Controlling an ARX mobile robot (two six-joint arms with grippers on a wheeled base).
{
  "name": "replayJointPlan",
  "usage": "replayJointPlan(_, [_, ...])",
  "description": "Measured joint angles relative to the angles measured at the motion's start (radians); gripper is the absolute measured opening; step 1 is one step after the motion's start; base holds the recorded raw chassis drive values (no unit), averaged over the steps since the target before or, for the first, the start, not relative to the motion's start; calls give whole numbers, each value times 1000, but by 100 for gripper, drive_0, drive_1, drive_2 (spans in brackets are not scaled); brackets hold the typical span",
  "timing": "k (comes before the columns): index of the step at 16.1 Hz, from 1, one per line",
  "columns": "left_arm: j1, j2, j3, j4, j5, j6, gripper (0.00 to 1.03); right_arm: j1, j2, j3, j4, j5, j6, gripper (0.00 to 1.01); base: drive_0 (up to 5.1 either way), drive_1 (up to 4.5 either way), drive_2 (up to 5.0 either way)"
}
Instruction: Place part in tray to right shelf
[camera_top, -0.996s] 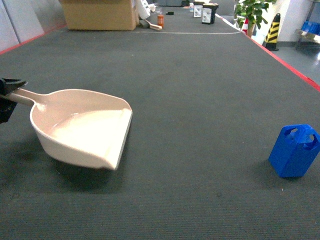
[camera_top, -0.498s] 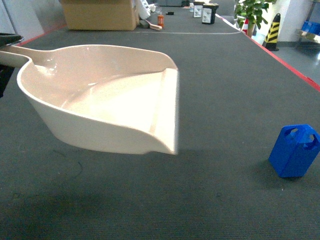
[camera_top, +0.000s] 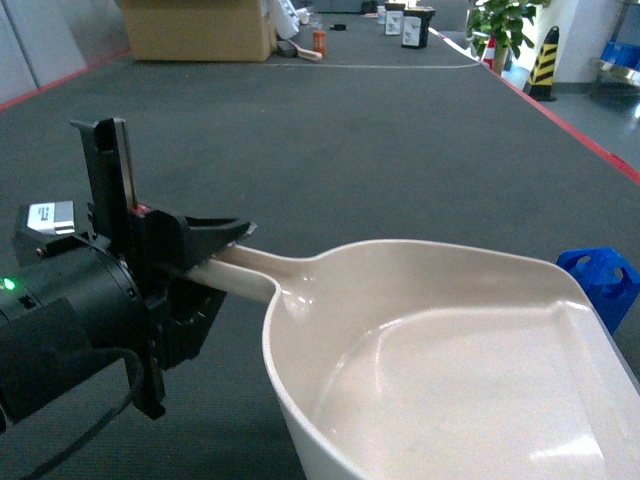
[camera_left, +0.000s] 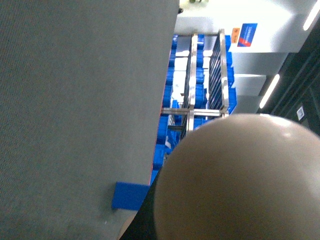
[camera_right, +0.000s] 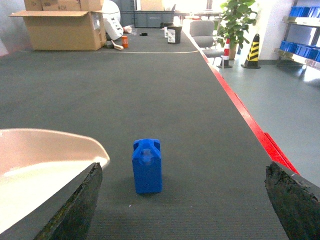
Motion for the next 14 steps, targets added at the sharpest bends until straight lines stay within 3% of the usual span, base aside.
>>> replayJointPlan(7, [4, -16, 76, 5, -9, -4, 14, 0, 0, 0, 1, 0, 0, 98, 0, 0, 0])
replayJointPlan(14, [-19, -16, 146, 5, 34, -5, 14, 0, 0, 0, 0, 0, 0, 98, 0, 0, 0])
